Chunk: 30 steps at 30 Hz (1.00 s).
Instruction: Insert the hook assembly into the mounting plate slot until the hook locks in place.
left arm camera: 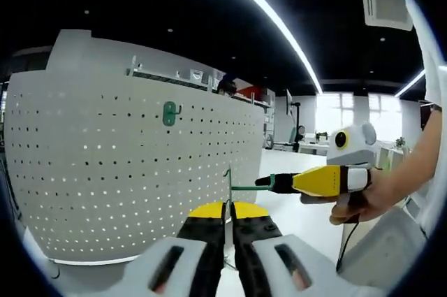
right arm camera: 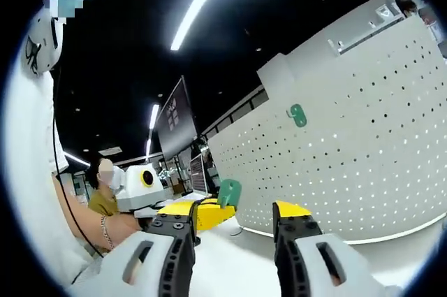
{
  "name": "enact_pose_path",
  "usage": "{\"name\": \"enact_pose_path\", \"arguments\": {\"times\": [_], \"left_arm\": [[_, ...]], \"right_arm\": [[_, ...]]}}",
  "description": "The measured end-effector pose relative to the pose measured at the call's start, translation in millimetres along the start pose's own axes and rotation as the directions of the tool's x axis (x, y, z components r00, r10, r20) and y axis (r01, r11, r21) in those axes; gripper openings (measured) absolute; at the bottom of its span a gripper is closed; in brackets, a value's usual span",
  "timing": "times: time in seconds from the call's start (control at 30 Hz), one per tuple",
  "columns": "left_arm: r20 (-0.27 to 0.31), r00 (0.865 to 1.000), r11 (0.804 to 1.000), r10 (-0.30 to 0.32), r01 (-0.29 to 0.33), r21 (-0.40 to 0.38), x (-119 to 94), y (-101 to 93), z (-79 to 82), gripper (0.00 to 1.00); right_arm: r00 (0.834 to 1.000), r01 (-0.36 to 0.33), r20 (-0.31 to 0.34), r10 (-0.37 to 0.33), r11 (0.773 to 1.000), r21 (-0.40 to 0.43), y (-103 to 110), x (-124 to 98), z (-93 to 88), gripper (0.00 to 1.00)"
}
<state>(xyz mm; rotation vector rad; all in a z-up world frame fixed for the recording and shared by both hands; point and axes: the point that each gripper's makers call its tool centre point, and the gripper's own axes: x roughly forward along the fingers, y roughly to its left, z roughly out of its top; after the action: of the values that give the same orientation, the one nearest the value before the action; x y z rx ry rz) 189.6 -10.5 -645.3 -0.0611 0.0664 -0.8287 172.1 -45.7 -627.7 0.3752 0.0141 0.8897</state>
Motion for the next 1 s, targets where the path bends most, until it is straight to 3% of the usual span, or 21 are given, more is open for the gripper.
{"name": "enact_pose_path", "arguments": {"times": [0.23, 0.6, 1.0], "left_arm": [[-0.001, 1.000, 1.000, 0.012, -0.012, 0.001, -1.6, 0.8, 0.0, 0.02], [-0.008, 1.000, 1.000, 0.023, -0.023, -0.012, -1.8, 0.1, -2.6, 0.02], [0.000, 0.999, 0.999, 0.037, -0.037, -0.023, -3.2, 1.3, -1.3, 0.02]], "right_arm": [[1.000, 0.004, 0.006, -0.004, 1.000, 0.016, 2.6, 7.0, -0.8, 0.35], [0.998, 0.066, -0.015, -0.066, 0.998, 0.025, -0.9, 19.8, -8.4, 0.22], [0.998, 0.062, -0.026, -0.061, 0.998, 0.023, 4.0, 26.9, -9.6, 0.10]]}}
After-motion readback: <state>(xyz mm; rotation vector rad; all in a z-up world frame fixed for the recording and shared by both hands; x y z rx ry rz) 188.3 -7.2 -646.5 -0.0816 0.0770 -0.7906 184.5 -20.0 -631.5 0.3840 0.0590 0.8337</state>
